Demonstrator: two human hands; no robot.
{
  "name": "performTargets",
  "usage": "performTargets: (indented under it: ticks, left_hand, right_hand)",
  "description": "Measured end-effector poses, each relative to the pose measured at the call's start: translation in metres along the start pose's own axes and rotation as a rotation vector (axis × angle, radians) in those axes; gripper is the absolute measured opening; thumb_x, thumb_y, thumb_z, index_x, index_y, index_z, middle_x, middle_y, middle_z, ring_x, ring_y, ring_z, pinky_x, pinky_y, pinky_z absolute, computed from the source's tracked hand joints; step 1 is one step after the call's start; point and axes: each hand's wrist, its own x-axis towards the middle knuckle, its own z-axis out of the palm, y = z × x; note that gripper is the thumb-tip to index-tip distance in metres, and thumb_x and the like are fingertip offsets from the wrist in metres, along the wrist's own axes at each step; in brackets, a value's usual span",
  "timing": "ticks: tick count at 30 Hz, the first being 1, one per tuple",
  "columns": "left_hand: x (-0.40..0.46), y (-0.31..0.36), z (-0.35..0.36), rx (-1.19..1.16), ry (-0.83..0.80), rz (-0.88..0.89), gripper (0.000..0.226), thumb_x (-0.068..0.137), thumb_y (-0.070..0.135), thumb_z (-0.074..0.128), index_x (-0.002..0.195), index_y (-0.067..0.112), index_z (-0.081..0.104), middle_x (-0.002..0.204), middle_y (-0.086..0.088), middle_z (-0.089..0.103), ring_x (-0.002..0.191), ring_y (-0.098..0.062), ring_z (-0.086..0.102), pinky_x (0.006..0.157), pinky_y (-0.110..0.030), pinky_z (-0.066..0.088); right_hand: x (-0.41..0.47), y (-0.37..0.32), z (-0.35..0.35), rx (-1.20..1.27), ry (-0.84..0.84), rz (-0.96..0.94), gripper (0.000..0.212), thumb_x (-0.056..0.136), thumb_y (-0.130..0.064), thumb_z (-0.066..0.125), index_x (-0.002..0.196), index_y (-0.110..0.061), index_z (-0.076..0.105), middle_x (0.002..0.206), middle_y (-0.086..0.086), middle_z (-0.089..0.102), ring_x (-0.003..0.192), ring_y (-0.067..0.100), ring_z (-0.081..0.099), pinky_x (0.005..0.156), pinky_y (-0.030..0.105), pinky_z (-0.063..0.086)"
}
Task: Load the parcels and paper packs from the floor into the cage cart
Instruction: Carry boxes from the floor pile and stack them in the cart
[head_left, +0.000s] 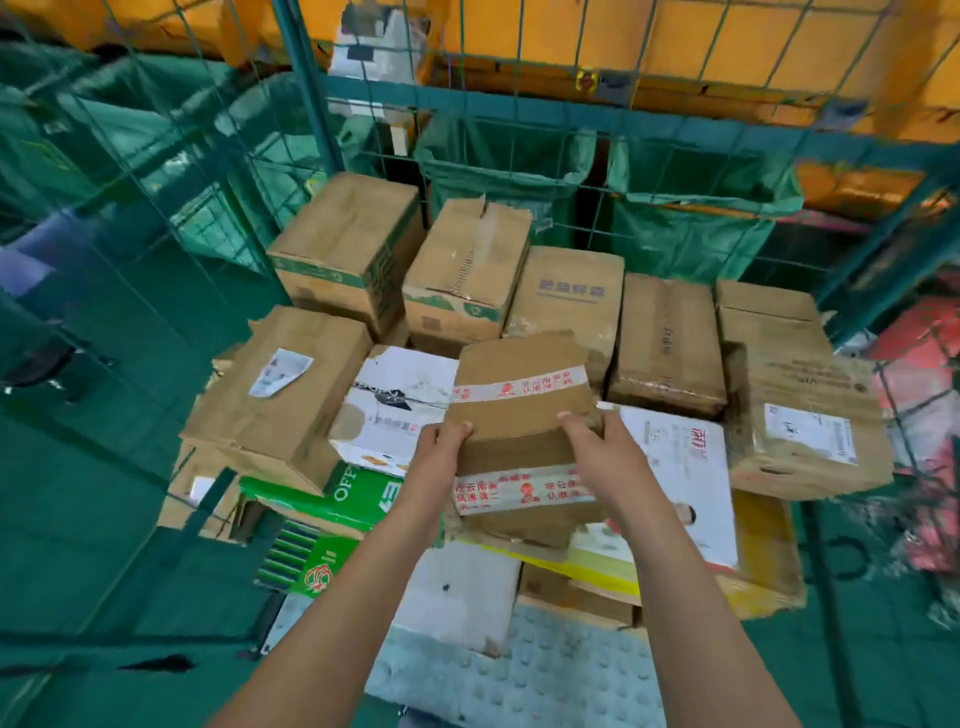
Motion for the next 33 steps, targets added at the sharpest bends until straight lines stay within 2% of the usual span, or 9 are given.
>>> performTargets:
  ticks: [2, 9, 12, 17, 20, 25, 28, 31, 33]
  left_hand:
    - [0.015, 0.008, -0.013, 0.008, -0.010, 0.007, 0.030, 0.098, 0.047, 0.057, 0.120, 0.026, 0.054, 0.117, -0.006, 0.067, 0.106, -0.024, 0.067, 0.090, -0.045, 0.057]
    - [0.063, 0.038, -0.065, 0.030, -0.033, 0.039, 0.026, 0.099, 0.043, 0.055, 0.120, 0.028, 0.057, 0.117, -0.002, 0.065, 0.109, -0.023, 0.063, 0.097, -0.046, 0.052]
    - [0.076, 0.045, -0.082, 0.060, -0.028, 0.065, 0.027, 0.098, 0.043, 0.056, 0.120, 0.027, 0.057, 0.119, -0.004, 0.064, 0.109, -0.023, 0.062, 0.091, -0.044, 0.051]
    - [0.087, 0.049, -0.104, 0.053, -0.021, 0.075, 0.028, 0.099, 0.041, 0.056, 0.124, 0.028, 0.058, 0.119, -0.002, 0.065, 0.109, -0.023, 0.062, 0.083, -0.041, 0.051]
    - [0.091, 0.049, -0.113, 0.043, -0.028, 0.069, 0.024, 0.099, 0.040, 0.056, 0.121, 0.030, 0.060, 0.118, -0.002, 0.066, 0.110, -0.025, 0.064, 0.088, -0.044, 0.054]
    - [0.097, 0.055, -0.134, 0.055, 0.014, 0.073, 0.034, 0.090, 0.050, 0.061, 0.118, 0.031, 0.065, 0.118, -0.001, 0.071, 0.110, -0.026, 0.066, 0.099, -0.052, 0.053]
    - [0.098, 0.054, -0.146, 0.020, 0.047, 0.062, 0.029, 0.097, 0.040, 0.060, 0.124, 0.027, 0.059, 0.115, -0.005, 0.069, 0.103, -0.027, 0.068, 0.082, -0.043, 0.057]
    - [0.096, 0.043, -0.153, -0.001, 0.096, 0.037, 0.027, 0.101, 0.033, 0.060, 0.122, 0.020, 0.050, 0.116, -0.011, 0.063, 0.098, -0.024, 0.063, 0.070, -0.035, 0.049]
    - [0.093, 0.032, -0.152, -0.035, 0.086, 0.010, 0.029, 0.100, 0.031, 0.062, 0.122, 0.017, 0.049, 0.117, -0.011, 0.064, 0.099, -0.022, 0.064, 0.071, -0.034, 0.050]
  right_hand:
    - [0.007, -0.009, 0.014, 0.023, 0.006, 0.007, 0.076, 0.078, -0.075, 0.050, 0.143, -0.035, 0.045, 0.135, -0.003, 0.058, 0.118, 0.027, 0.060, 0.103, 0.050, 0.050]
    - [0.033, -0.042, 0.066, -0.014, 0.024, 0.003, 0.020, 0.099, -0.044, 0.056, 0.114, -0.032, 0.050, 0.112, -0.003, 0.060, 0.105, 0.024, 0.060, 0.090, 0.039, 0.049]
    - [0.039, -0.049, 0.082, -0.069, -0.013, 0.027, 0.028, 0.097, -0.046, 0.056, 0.118, -0.030, 0.045, 0.106, -0.006, 0.058, 0.107, 0.026, 0.059, 0.095, 0.040, 0.049]
    - [0.042, -0.062, 0.105, -0.049, -0.026, 0.054, 0.052, 0.094, -0.046, 0.057, 0.141, -0.025, 0.049, 0.130, -0.001, 0.063, 0.111, 0.023, 0.060, 0.099, 0.041, 0.049]
    - [0.044, -0.067, 0.112, -0.063, -0.049, 0.050, 0.049, 0.096, -0.044, 0.058, 0.139, -0.022, 0.049, 0.126, -0.002, 0.062, 0.102, 0.018, 0.058, 0.090, 0.036, 0.047]
    - [0.052, -0.075, 0.129, -0.058, -0.110, 0.052, 0.052, 0.088, -0.047, 0.062, 0.133, -0.022, 0.054, 0.121, -0.002, 0.067, 0.104, 0.019, 0.064, 0.094, 0.044, 0.053]
    - [0.055, -0.084, 0.142, -0.098, -0.138, 0.020, 0.046, 0.091, -0.047, 0.058, 0.131, -0.023, 0.055, 0.121, -0.002, 0.067, 0.103, 0.018, 0.064, 0.092, 0.042, 0.054]
    - [0.059, -0.101, 0.144, -0.187, -0.140, -0.075, 0.031, 0.098, -0.038, 0.054, 0.127, -0.027, 0.053, 0.115, -0.005, 0.063, 0.090, 0.009, 0.059, 0.071, 0.031, 0.048]
    - [0.070, -0.118, 0.138, -0.295, -0.158, -0.183, 0.036, 0.100, -0.035, 0.051, 0.134, -0.027, 0.055, 0.117, -0.003, 0.061, 0.089, 0.010, 0.058, 0.066, 0.028, 0.044]
